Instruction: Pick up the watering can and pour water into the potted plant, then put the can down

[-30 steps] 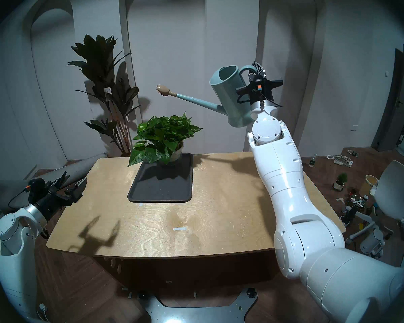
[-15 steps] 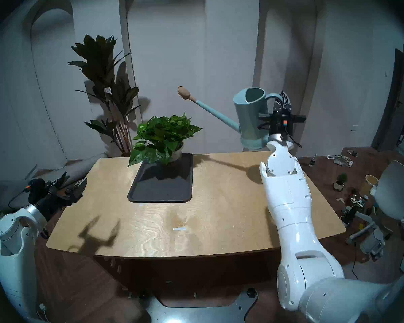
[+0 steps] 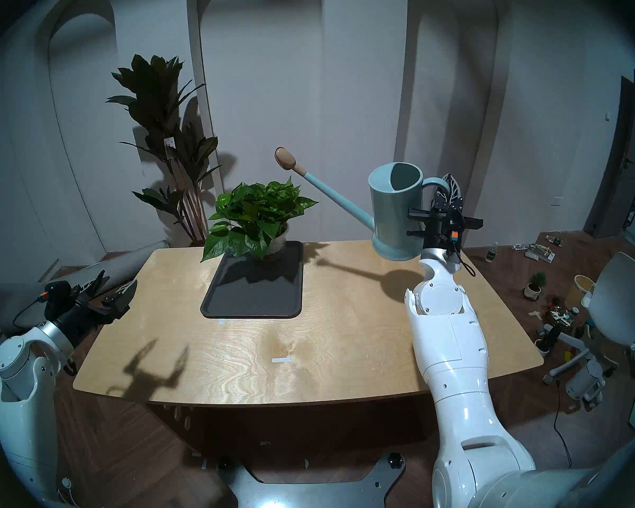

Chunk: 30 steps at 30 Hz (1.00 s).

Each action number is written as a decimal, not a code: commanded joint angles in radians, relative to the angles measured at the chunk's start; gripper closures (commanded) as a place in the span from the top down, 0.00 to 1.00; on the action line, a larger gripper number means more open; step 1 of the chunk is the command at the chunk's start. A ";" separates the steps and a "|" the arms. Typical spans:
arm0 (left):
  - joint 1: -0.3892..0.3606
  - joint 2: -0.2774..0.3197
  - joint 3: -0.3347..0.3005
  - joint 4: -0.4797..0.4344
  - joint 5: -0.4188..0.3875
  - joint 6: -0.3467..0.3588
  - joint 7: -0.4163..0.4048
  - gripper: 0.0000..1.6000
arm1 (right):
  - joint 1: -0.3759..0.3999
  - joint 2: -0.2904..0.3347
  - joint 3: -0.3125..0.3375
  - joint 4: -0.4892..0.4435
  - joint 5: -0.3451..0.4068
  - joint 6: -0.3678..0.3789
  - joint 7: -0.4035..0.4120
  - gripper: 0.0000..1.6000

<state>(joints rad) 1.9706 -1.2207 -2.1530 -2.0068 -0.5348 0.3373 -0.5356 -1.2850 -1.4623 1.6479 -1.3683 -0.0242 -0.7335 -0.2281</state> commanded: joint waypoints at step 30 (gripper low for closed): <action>-0.001 0.000 -0.001 -0.023 0.000 -0.004 -0.002 1.00 | -0.359 0.179 -0.046 -0.196 0.658 -0.155 0.267 0.00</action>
<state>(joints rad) 1.9712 -1.2212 -2.1531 -2.0100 -0.5339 0.3371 -0.5359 -1.7070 -1.3654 1.6279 -1.5370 0.5290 -0.9195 -0.0278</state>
